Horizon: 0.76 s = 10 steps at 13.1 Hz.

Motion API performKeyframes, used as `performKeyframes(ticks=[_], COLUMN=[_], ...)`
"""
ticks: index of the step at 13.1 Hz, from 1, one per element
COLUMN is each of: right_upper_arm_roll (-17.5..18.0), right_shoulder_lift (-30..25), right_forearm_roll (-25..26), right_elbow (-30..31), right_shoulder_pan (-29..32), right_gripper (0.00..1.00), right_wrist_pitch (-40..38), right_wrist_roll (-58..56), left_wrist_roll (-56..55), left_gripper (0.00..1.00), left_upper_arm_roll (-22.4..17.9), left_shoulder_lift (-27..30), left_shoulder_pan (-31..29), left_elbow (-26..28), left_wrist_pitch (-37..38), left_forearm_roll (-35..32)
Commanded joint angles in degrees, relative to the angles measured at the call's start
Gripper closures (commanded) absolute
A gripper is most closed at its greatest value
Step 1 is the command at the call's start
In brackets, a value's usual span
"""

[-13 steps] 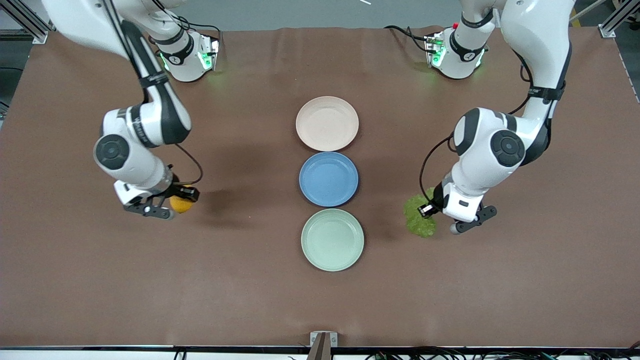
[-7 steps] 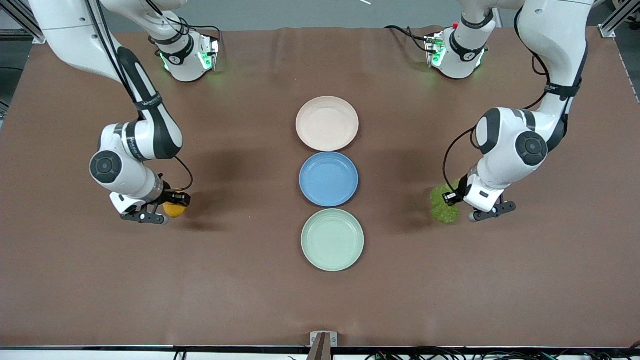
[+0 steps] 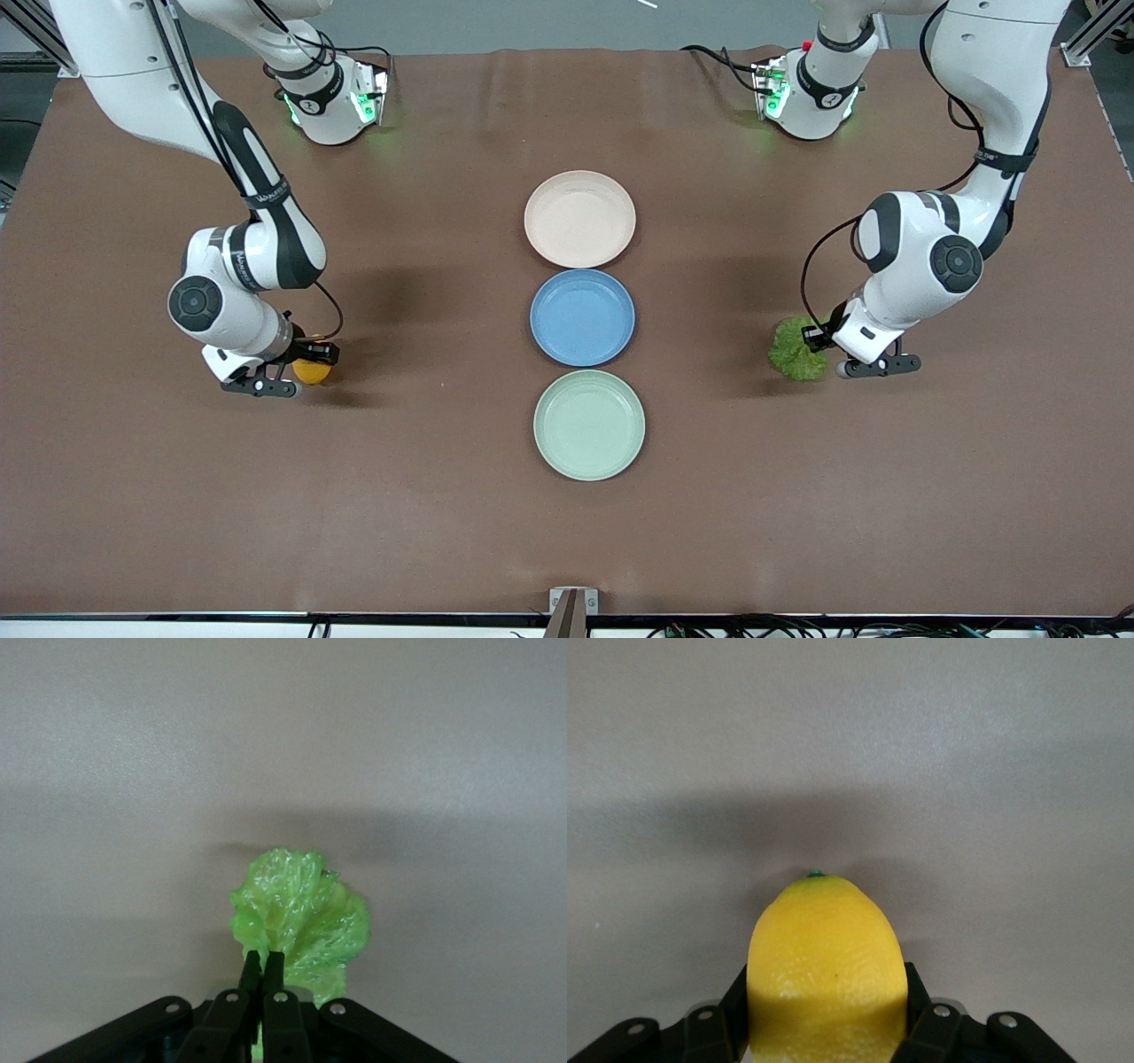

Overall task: Pick lemon and lettuce from plates
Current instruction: 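Lower both items onto the table and open both grippers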

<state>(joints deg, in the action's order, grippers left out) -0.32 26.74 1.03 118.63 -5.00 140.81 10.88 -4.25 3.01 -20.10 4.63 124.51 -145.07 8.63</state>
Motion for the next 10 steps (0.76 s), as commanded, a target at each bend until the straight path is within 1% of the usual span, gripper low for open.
performKeyframes(ticks=[1,2,3,4,5,6,7,9,10], right_upper_arm_roll=[1.11,1.11,1.11,1.11,1.2,1.11,1.11,1.02,1.02], right_shoulder_lift=[-0.54,-0.54,-0.54,-0.72,-1.16,-2.38,-3.96,-6.33,-7.48], right_forearm_roll=[-0.85,-0.85,-0.85,-0.85,-0.85,-0.85,-0.85,-0.77,-0.77], right_elbow=[1.26,1.25,1.25,1.08,0.73,0.29,-1.19,-7.5,-12.06], right_shoulder_pan=[1.31,1.31,1.31,1.48,1.74,1.83,2.09,2.27,2.45], right_gripper=[0.3,0.0,0.0,0.0,0.0,0.0,0.0,0.0,0.0], right_wrist_pitch=[0.78,0.78,0.78,0.7,0.17,-0.44,-3.06,-14.45,-22.52], right_wrist_roll=[-1.74,-1.82,-2.0,-2.44,-3.31,-4.19,-4.89,-5.08,-4.9], left_wrist_roll=[4.6,4.69,4.78,5.04,5.74,5.92,5.92,6.01,5.66], left_gripper=[0.96,0.89,0.63,0.29,0.06,0.0,0.0,0.0,0.0], left_upper_arm_roll=[0.5,0.5,0.5,0.5,0.5,0.42,0.33,0.15,0.07], left_shoulder_lift=[-0.63,-0.64,-0.64,-0.38,0.06,0.94,2.34,5.76,7.87], left_shoulder_pan=[-1.38,-1.38,-1.38,-1.38,-1.38,-1.38,-1.38,-1.55,-1.9], left_elbow=[0.38,0.29,0.03,-0.32,-0.93,-1.46,-1.9,-3.74,-5.31], left_wrist_pitch=[-0.92,-0.92,-0.83,-0.66,-0.39,0.39,2.31,9.5,14.5], left_forearm_roll=[0.34,0.33,0.25,0.25,0.25,0.25,0.16,0.16,0.07])
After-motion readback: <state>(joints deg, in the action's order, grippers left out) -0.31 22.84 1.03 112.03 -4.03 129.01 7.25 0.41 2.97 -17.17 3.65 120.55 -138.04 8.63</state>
